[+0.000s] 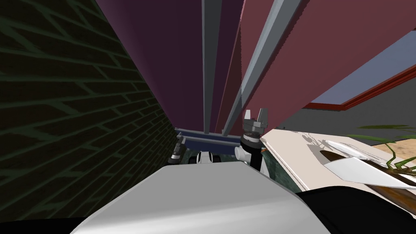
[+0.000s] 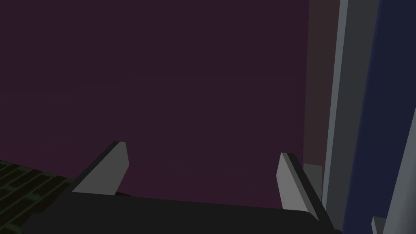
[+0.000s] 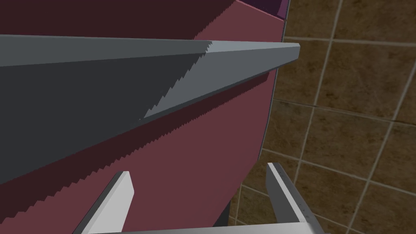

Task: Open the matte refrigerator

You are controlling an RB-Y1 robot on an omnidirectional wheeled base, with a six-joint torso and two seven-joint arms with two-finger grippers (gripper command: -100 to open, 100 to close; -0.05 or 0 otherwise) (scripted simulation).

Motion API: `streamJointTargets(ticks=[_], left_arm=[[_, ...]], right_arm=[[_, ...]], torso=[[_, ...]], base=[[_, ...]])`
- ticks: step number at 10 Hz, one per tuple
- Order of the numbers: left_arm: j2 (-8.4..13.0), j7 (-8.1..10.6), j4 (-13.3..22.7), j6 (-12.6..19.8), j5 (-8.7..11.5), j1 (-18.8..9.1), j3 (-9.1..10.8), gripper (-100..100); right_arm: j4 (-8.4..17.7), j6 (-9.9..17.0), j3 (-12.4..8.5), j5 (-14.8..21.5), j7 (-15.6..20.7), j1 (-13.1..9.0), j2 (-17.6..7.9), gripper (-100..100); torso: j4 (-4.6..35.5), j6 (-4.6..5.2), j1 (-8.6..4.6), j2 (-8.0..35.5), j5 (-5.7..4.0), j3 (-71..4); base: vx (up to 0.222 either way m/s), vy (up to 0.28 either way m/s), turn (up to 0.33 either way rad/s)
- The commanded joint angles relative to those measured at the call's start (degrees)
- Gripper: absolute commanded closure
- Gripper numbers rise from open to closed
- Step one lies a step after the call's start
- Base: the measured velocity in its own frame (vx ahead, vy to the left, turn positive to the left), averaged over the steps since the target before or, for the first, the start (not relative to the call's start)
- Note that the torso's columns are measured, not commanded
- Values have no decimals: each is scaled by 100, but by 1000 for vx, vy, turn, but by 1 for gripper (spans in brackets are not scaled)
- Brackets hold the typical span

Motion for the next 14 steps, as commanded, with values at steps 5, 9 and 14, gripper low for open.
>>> streamJointTargets(ticks=[5, 9, 14], left_arm=[[-48, -63, 1032, -613, -39, -124, -90, -100], [-82, -99, 1629, -938, -62, -184, -141, -100], [-125, -133, 2381, -1245, -82, -244, -190, -100]], right_arm=[[0, 0, 0, 0, 0, 0, 0, 0], [-10, -18, -14, -5, 1, 18, 3, 0], [-25, -39, -40, -15, 4, 38, 9, 0]], torso=[[0, 0, -1, 4, 0, 2], [-13, -16, 19, -32, 8, -25], [-9, -16, 18, -26, 9, -21]], base=[[55, 3, 17], [41, -2, 7], [4, 5, -15]])
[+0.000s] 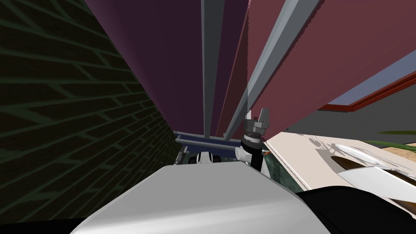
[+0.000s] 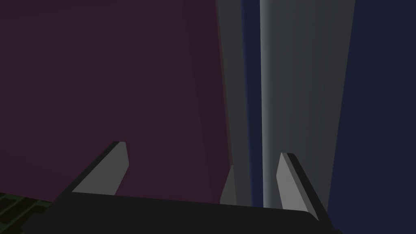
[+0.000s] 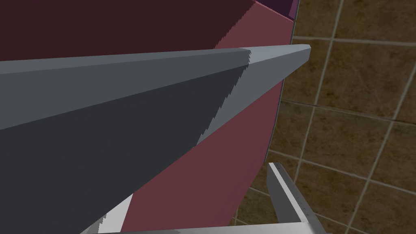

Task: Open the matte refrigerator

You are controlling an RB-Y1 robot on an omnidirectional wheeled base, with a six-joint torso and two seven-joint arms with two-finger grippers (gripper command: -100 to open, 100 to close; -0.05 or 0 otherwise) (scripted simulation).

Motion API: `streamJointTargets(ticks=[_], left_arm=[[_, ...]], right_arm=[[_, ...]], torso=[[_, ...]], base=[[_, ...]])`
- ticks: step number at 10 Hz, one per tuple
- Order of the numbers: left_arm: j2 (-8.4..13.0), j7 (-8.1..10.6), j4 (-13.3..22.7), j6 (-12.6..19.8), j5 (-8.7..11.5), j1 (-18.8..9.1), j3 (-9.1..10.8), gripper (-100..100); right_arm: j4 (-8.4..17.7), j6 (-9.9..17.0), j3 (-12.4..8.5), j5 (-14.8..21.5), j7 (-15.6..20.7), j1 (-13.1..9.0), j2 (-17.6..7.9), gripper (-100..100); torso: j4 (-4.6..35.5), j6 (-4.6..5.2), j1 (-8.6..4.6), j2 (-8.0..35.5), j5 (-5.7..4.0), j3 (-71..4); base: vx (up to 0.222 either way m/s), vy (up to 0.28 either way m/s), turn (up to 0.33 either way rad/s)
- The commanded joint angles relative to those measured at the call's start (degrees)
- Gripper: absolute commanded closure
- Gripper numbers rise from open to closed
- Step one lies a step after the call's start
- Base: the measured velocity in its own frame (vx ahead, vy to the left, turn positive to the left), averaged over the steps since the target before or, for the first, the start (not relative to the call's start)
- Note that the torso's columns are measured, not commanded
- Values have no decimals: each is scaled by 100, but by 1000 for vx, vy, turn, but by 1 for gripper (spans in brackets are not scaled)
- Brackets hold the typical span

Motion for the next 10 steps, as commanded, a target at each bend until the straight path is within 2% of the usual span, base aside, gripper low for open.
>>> streamJointTargets(ticks=[1, 8, 10], left_arm=[[-1, 0, 168, -86, -6, 16, -14, -100], [-1, 0, 168, -86, -6, 16, -14, -100], [-132, 73, 377, 49, 55, -63, -36, -100]], right_arm=[[-2, -3, -4, -2, 1, 4, 1, 0], [-16, -24, -29, -11, 4, 25, 7, 0], [-19, -28, -35, -13, 4, 28, 8, 0]], torso=[[0, 1, 0, 1, -1, 1], [3, 6, -7, 9, -3, 7], [3, 7, -6, 12, -4, 10]], base=[[7, 7, -21], [-2, -2, 7], [2, 7, -19]])
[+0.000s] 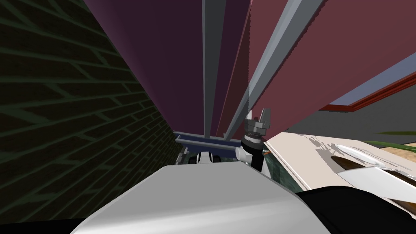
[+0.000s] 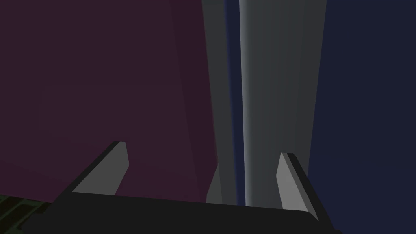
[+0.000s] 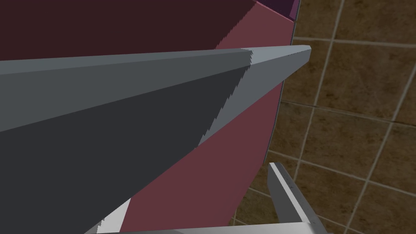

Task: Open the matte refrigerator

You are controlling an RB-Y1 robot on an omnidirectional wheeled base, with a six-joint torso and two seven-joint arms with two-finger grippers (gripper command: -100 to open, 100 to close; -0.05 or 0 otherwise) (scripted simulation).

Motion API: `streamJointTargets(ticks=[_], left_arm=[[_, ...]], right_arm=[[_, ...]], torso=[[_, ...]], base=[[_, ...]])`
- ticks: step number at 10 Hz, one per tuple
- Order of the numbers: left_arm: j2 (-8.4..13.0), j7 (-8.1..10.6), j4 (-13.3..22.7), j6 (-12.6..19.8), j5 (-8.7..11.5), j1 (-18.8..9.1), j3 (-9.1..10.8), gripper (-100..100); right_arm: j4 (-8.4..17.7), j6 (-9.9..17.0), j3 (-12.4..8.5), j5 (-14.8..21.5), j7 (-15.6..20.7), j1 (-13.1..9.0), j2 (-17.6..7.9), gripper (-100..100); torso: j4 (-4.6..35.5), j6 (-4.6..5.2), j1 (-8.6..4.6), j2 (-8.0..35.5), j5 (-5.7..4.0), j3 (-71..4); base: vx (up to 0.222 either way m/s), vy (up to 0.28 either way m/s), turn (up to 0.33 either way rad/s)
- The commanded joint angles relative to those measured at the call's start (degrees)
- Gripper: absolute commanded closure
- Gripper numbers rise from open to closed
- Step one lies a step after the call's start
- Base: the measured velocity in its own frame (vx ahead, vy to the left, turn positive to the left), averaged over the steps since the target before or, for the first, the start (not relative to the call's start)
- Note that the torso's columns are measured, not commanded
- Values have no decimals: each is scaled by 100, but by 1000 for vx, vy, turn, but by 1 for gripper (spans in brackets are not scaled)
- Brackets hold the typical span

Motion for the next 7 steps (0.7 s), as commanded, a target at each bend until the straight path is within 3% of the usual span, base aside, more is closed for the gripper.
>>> streamJointTargets(ticks=[1, 4, 5, 7], left_arm=[[-156, 81, 273, 148, 68, -105, -24, -100], [-274, 193, 602, 365, 163, -230, -57, -100], [-367, 207, 644, 393, 175, -245, -61, -100], [-352, 202, 642, 366, 171, -235, -60, -100]], right_arm=[[-1, -2, -3, -1, 0, 2, 1, 0], [-5, -8, -11, -4, 1, 9, 3, 0], [-6, -10, -13, -5, 2, 11, 3, 0], [-8, -13, -17, -6, 2, 14, 4, 0]], torso=[[1, 0, -1, 1, 0, 0], [1, 0, -3, 2, -1, 0], [1, 1, -3, 2, -1, 0], [2, 2, -3, 3, -2, 1]], base=[[6, 5, -15], [2, 2, -7], [0, 0, 0], [-1, 5, -13]])
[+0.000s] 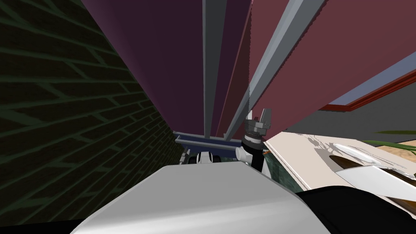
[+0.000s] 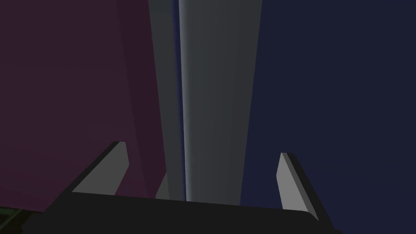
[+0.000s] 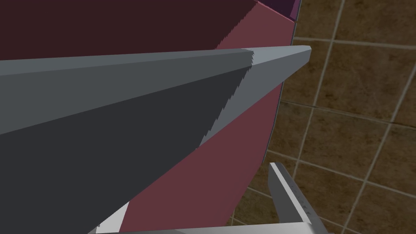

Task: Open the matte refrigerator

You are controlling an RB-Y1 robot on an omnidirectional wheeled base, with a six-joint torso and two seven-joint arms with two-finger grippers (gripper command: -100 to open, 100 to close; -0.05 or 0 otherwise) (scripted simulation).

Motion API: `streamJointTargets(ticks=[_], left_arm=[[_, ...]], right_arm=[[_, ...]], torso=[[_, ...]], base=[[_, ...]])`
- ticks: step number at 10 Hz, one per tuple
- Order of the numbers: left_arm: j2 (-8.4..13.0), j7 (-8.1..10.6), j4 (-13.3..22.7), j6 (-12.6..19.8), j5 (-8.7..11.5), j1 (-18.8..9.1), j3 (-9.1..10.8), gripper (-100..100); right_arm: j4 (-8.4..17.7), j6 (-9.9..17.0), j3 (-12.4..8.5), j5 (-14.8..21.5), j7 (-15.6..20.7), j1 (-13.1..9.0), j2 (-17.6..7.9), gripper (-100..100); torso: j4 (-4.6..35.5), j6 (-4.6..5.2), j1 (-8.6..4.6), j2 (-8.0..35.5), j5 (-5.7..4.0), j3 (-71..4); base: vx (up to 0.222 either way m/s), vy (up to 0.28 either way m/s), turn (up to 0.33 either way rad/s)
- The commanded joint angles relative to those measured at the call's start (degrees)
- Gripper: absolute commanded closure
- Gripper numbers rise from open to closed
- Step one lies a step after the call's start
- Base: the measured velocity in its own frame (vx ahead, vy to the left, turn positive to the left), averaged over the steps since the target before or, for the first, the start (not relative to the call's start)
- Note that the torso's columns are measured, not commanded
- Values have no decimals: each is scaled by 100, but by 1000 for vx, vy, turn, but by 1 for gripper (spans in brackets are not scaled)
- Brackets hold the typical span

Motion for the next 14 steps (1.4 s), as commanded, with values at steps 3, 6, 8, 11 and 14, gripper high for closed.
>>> streamJointTargets(ticks=[3, 6, 8, 11, 14], left_arm=[[54, 70, -346, 365, 13, -24, 19, -100], [8, 15, -70, 80, 3, -6, 3, 100], [16, 25, -90, 112, 6, -18, 8, -100], [49, 64, -280, 295, 15, -29, 19, -100], [94, 96, -364, 252, -6, 105, -11, 100]], right_arm=[[-4, -4, -6, -2, 1, 3, 2, 0], [-7, -7, -11, -4, 2, 5, 3, 0], [-8, -9, -13, -5, 2, 6, 4, 0], [-9, -9, -14, -6, 2, 7, 4, 0], [-10, -10, -17, -7, 3, 7, 5, 0]], torso=[[1, 1, -2, 4, -1, 3], [2, 1, -4, 7, -1, 5], [3, 4, -5, 9, -2, 7], [4, 6, -6, 12, -3, 9], [5, 6, -7, 14, -3, 10]], base=[[0, 0, 0], [0, 0, 0], [0, 0, 0], [4, 2, -13], [-31, 6, 12]])
